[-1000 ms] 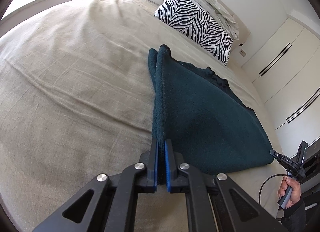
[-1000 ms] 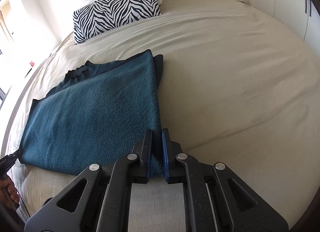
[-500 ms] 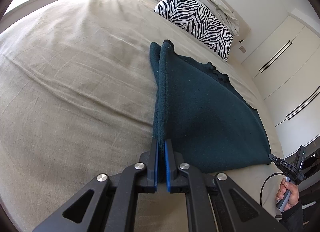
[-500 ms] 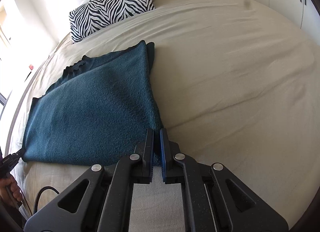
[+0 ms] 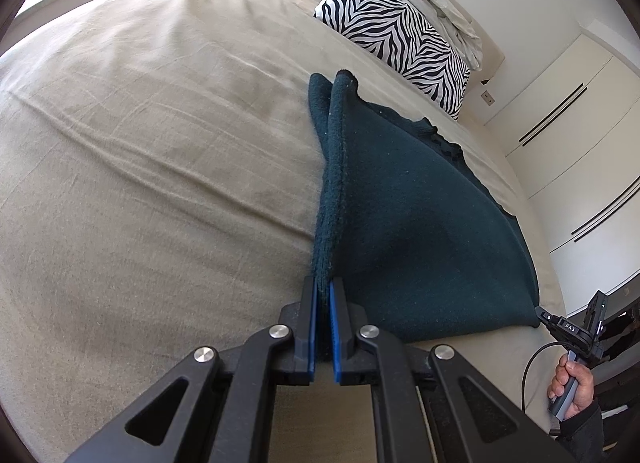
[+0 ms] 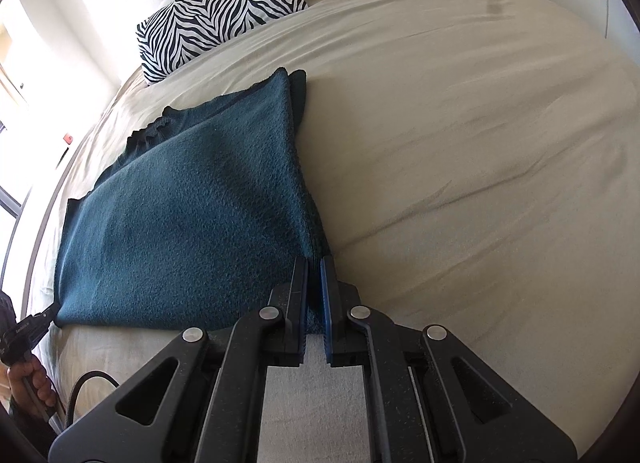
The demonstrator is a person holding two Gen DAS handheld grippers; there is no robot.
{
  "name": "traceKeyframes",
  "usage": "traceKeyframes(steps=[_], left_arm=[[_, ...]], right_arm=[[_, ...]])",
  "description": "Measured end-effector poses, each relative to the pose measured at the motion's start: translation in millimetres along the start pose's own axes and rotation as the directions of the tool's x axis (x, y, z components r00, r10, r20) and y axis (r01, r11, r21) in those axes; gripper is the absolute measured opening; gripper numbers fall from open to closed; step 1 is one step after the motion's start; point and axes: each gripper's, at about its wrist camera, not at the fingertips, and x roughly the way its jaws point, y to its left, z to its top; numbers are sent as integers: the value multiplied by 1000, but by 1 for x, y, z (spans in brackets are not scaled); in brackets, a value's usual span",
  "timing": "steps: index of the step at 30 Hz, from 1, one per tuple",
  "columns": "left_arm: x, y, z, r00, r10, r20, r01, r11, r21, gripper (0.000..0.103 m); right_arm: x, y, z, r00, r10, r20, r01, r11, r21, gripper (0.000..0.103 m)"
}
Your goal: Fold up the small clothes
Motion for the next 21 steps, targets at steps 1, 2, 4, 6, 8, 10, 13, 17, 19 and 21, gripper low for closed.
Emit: traceKeyframes(steps=[1, 2, 4, 6, 8, 10, 13, 17, 19, 21], left_arm=[[0, 1, 0, 1000, -7, 2, 7, 1000, -7, 7], [-1, 3, 0, 1000, -13, 2, 13, 1000, -13, 8], [-3, 4, 0, 1000, -12, 4, 12, 1000, -27, 14], [-7, 6, 0, 1000, -11, 5, 11, 999, -47, 23], [-17, 3, 1, 1000, 23, 19, -22, 999, -46, 32], [-31, -5, 4, 995, 79, 58, -78, 997, -16, 38], [-47, -26, 19, 987, 97, 124, -105, 993, 53, 41], [-34, -64, 54, 980, 95, 178, -125, 978, 169, 48], [-10, -81, 71, 980, 100, 171, -137, 966, 220, 50], [20, -96, 87, 981, 122, 149, -159, 950, 270, 50]], right_arm=[[1, -1, 0, 1000, 1, -2, -1, 1000, 5, 5], [1, -1, 0, 1000, 5, -5, -5, 1000, 11, 6], [2, -1, 0, 1000, 11, -10, -11, 1000, 14, 6], [0, 0, -1, 1000, 16, -18, -16, 1000, 19, 6], [-3, -1, 1, 1000, 11, -25, -11, 1000, 28, 8], [-11, -2, 3, 1000, 13, -10, -13, 999, 43, 12], [-32, 4, 9, 998, -9, 70, 7, 999, 35, 19], [-41, 31, 28, 992, 66, 109, -68, 998, 9, 33], [-30, 53, 40, 985, 140, 97, -141, 990, 5, 49], [-12, 76, 52, 970, 232, 76, -235, 972, 28, 50]])
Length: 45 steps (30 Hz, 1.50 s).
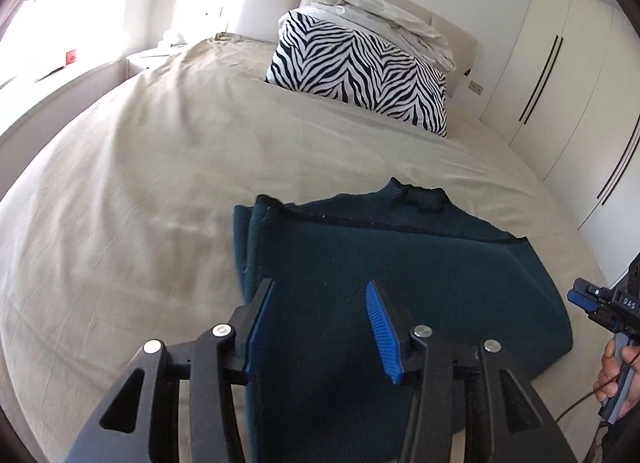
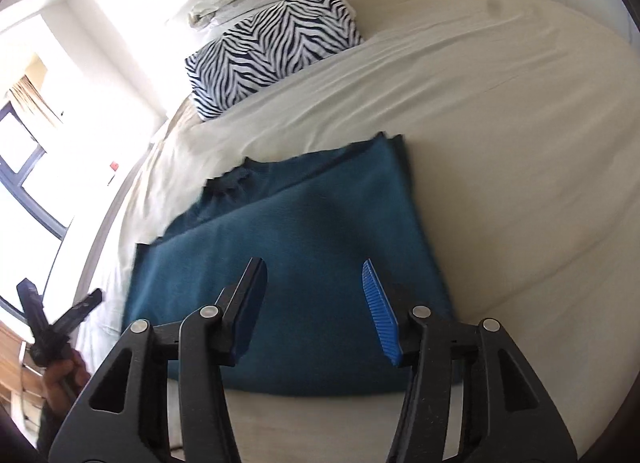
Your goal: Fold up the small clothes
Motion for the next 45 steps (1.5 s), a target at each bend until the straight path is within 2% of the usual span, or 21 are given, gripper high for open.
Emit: traceKeyframes(steps=[2, 4, 7, 9, 13, 15, 17, 18, 20, 23, 25, 27, 29, 31, 33, 35, 39, 41, 42, 44, 45], left_arm=[[27, -10, 13, 999, 42, -3, -42, 998, 40, 50], [52, -14, 21, 996, 87, -21, -85, 994, 73, 50], [86, 0, 21, 988, 132, -78, -129, 990, 52, 50], [93, 15, 15, 991, 106, -78, -105, 994, 13, 50], [87, 24, 4, 997, 66, -44, -66, 998, 2, 50], [86, 27, 1, 998, 48, -31, -48, 999, -8, 49], [87, 30, 2, 999, 35, -34, -36, 999, -23, 50], [87, 31, 2, 999, 33, -35, -34, 999, -25, 50], [88, 28, 2, 999, 31, -34, -32, 999, -23, 50], [89, 29, 1, 999, 27, -37, -28, 999, -22, 50], [90, 27, 2, 999, 38, -38, -38, 999, -12, 50], [91, 24, 1, 998, 55, -37, -54, 999, 4, 51], [92, 20, 0, 997, 71, -34, -70, 997, 18, 51], [93, 18, 0, 996, 85, -33, -84, 996, 31, 52], [93, 17, 0, 995, 93, -33, -92, 995, 40, 52], [93, 16, 0, 995, 95, -32, -93, 995, 41, 52], [93, 16, 0, 995, 97, -32, -95, 994, 45, 52], [93, 15, -1, 995, 96, -31, -94, 995, 44, 52], [93, 15, -1, 995, 95, -30, -93, 995, 44, 52], [93, 14, -1, 995, 95, -29, -93, 995, 45, 52], [92, 14, -1, 995, 94, -27, -93, 995, 45, 52]], right_arm=[[32, 19, 10, 995, 94, -30, -94, 995, 20, 50], [68, 38, 17, 988, 147, -55, -145, 988, 42, 50], [125, 54, 26, 962, 253, -107, -236, 960, 149, 50], [156, 62, 29, 946, 296, -135, -268, 945, 188, 50], [191, 61, 33, 945, 298, -137, -267, 941, 210, 43], [194, 45, 38, 933, 344, -103, -305, 911, 276, 32], [188, 21, 42, 927, 371, -56, -331, 879, 344, 31], [183, 9, 45, 929, 368, -24, -336, 872, 355, 31], [168, -18, 48, 956, 292, 36, -284, 886, 366, 30], [149, -65, 49, 947, 296, 128, -320, 818, 479, 20], [126, -77, 52, 974, 163, 156, -219, 848, 483, 23], [107, -83, 51, 985, 71, 160, -143, 854, 501, 24], [95, -75, 44, 985, 76, 156, -146, 852, 503, 26], [87, -50, 33, 971, 179, 156, -231, 865, 446, 26], [90, -6, 10, 945, 315, 86, -324, 871, 370, 26], [102, 49, -21, 914, 402, -47, -373, 883, 286, 26], [143, 132, -86, 846, 450, -287, -416, 893, 173, 26], [163, 145, -104, 844, 404, -352, -381, 914, 135, 25], [164, 141, -110, 848, 403, -343, -376, 915, 146, 24], [164, 124, -108, 837, 456, -304, -409, 888, 209, 24], [159, 113, -104, 847, 456, -273, -402, 885, 233, 24]])
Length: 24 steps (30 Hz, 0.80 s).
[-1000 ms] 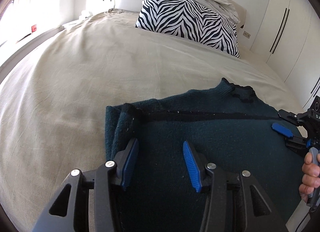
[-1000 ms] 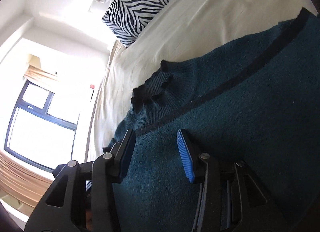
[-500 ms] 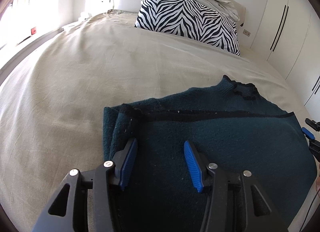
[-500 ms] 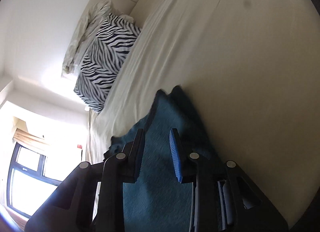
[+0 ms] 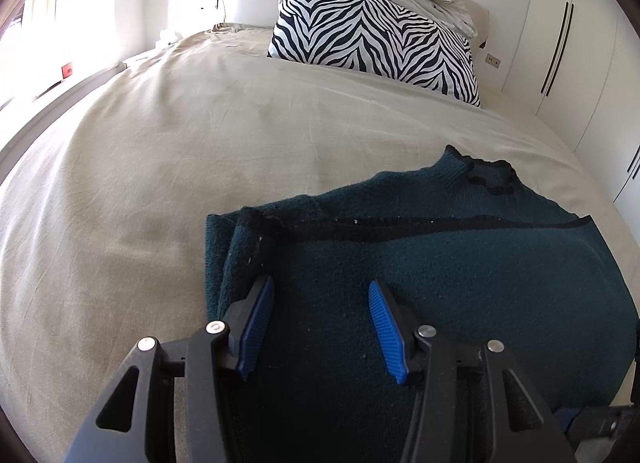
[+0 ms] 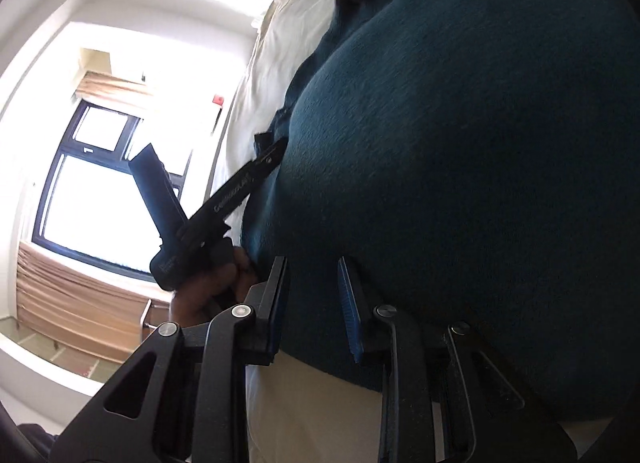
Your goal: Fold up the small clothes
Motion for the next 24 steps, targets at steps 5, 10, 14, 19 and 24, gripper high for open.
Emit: traceKeyframes(steps=[5, 10, 14, 19, 24], left_arm=[[-1, 0, -1, 1000, 0, 4, 0, 1000, 1, 52], [-4, -1, 0, 1000, -5, -9, 5, 1000, -5, 52], [-40, -6, -5, 998, -55, -35, 52, 994, -93, 53], [-93, -66, -46, 969, -244, -29, 241, 968, -66, 56], [-69, -86, -81, 962, -231, -148, 230, 973, -25, 54]], right_arm=[[-70, -50, 5, 983, -7, 186, -19, 991, 134, 20], [-143, -93, -6, 921, -92, 378, -8, 967, 256, 20], [-181, -86, -14, 885, -201, 420, 86, 957, 276, 25], [-172, -59, -22, 917, -108, 385, 31, 979, 202, 40], [-97, -21, -26, 967, -37, 251, 0, 989, 146, 48]])
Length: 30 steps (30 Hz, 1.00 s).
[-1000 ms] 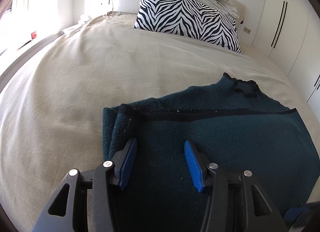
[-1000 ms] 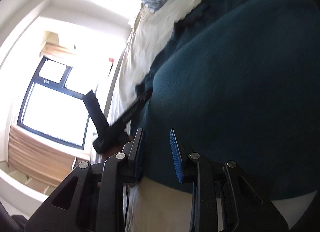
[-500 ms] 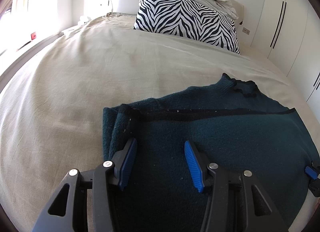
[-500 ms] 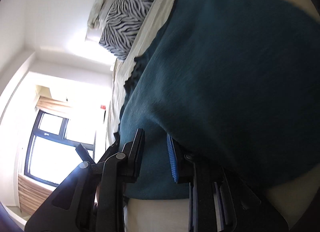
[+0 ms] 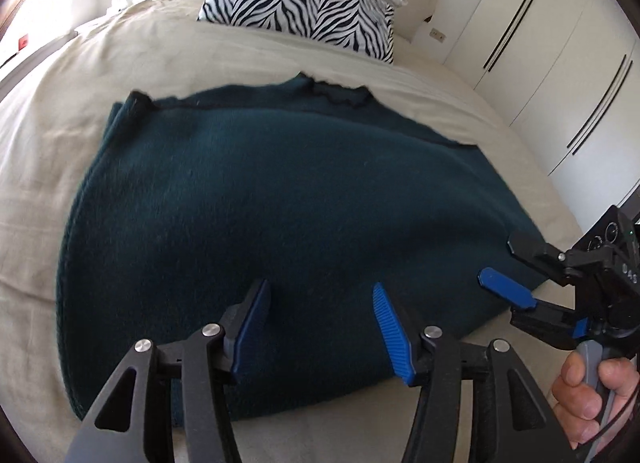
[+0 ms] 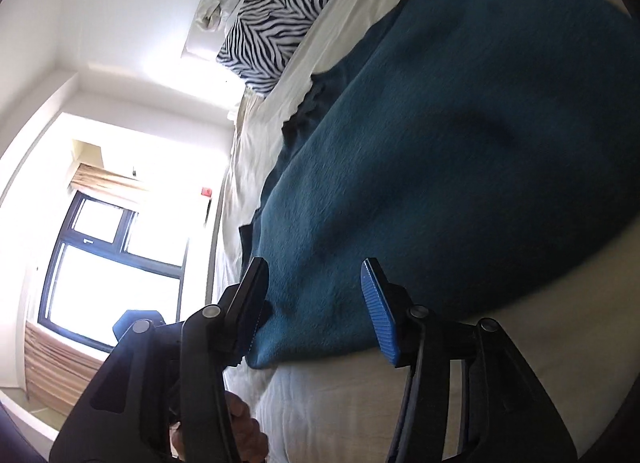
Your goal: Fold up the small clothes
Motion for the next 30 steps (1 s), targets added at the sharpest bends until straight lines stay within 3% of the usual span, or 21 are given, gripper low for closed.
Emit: traceKeyframes(steps=[3, 5, 8, 13, 16, 19, 20, 23, 26, 28, 30], left_arm=[[-7, 18, -4, 1000, -30, 1, 30, 999, -30, 45], [-14, 29, -4, 999, -36, 2, 36, 999, -34, 45], [-25, 50, -8, 998, -57, 12, 58, 995, -80, 45], [-52, 83, -20, 997, -62, 54, 70, 983, -172, 44], [-80, 101, -27, 995, -13, 98, 35, 972, -234, 50], [-110, 111, -26, 984, 43, 175, 3, 966, -257, 72], [-113, 115, -23, 981, 56, 185, -7, 967, -254, 81], [-97, 125, -11, 987, 43, 157, 0, 964, -266, 83], [-72, 137, -4, 992, -57, 113, 91, 941, -325, 82], [-58, 140, -1, 993, -85, 83, 109, 929, -353, 78], [-45, 141, 2, 987, -141, 74, 159, 912, -377, 77]], right_arm=[[16, -9, -8, 998, -35, -44, 36, 999, 20, 46], [10, -23, -6, 1000, 7, -26, -5, 999, 43, 44], [-21, -50, 3, 997, 45, 65, -53, 991, 122, 43], [-97, -84, 12, 965, -26, 260, -30, 977, 211, 44], [-134, -89, 12, 941, -92, 327, 16, 973, 228, 46], [-155, -77, 8, 927, -104, 361, 33, 979, 200, 48], [-156, -69, 8, 929, -100, 357, 37, 983, 180, 48], [-128, -43, 9, 955, -68, 290, 37, 993, 112, 48], [-85, -7, 3, 980, -37, 196, 32, 999, 27, 48], [-56, 16, -4, 990, -25, 136, 28, 999, -20, 48], [-28, 35, -10, 997, -24, 79, 29, 998, -60, 54]])
